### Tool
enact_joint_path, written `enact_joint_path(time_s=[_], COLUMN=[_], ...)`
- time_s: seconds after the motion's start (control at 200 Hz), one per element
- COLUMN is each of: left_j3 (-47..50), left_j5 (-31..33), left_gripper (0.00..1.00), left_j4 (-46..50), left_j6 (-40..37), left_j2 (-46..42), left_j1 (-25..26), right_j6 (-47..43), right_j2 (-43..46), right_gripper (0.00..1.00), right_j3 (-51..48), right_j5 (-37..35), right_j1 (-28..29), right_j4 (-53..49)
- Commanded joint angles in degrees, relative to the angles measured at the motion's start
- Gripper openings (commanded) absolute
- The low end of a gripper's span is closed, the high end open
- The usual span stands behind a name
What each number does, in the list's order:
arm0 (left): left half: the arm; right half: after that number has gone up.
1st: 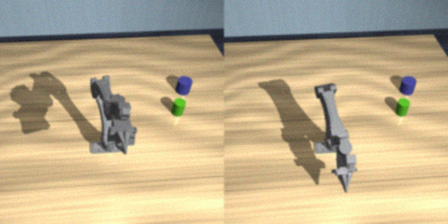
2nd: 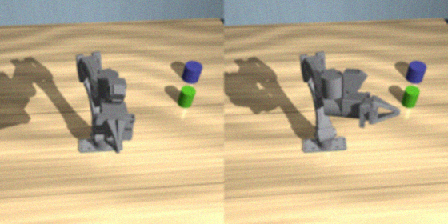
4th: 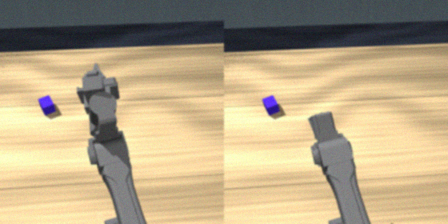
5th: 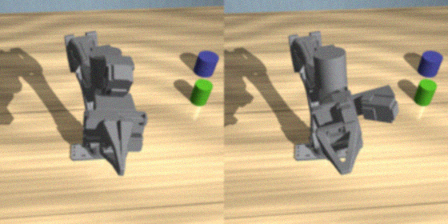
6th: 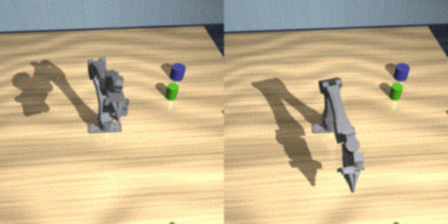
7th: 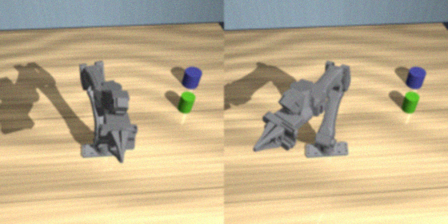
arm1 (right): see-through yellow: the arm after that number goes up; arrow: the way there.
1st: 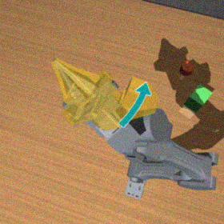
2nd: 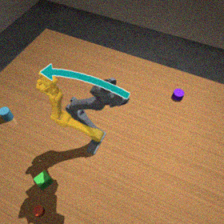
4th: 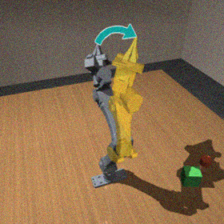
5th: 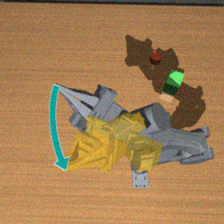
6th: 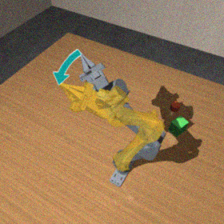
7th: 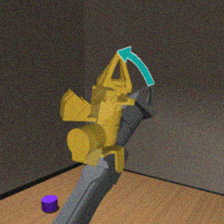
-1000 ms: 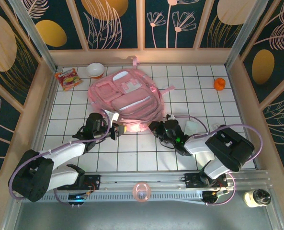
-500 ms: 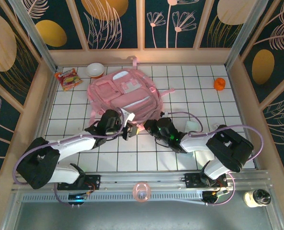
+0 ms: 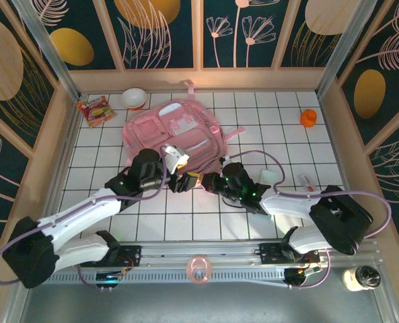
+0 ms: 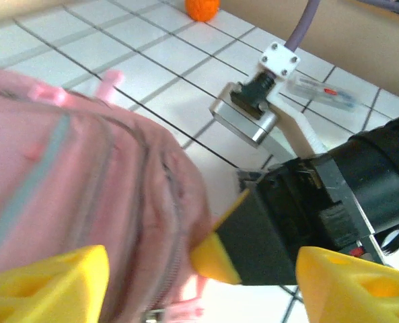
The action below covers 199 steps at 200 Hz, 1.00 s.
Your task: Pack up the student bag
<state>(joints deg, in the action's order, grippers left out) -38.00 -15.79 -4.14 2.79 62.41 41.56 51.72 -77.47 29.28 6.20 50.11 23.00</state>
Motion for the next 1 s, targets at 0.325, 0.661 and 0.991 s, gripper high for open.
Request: enact_joint_path(time_s=[0.325,0.661,0.991], left_j3=[4.64,8.38,8.93], left_j5=[8.74,4.69,-9.09], left_gripper=[0.87,0.27,0.00], left_j4=[5.81,-5.08,-6.18], left_j6=[-24.49,-20.35,-19.35], left_j2=[-0.03,6.60,4.96], left_j1=[-3.65,-5.09,-5.01], right_j6=[-17.68,-19.09,-20.65], right_j2=[7.66,9.80,10.60], right_gripper=[0.00,0.00,0.25], right_j3=[7.01,6.18,6.62], right_j5=[9.00,8.57,0.21], right_j1=[-3.26,-3.36,-1.83], right_j4=[-15.28,-16.69,-25.38])
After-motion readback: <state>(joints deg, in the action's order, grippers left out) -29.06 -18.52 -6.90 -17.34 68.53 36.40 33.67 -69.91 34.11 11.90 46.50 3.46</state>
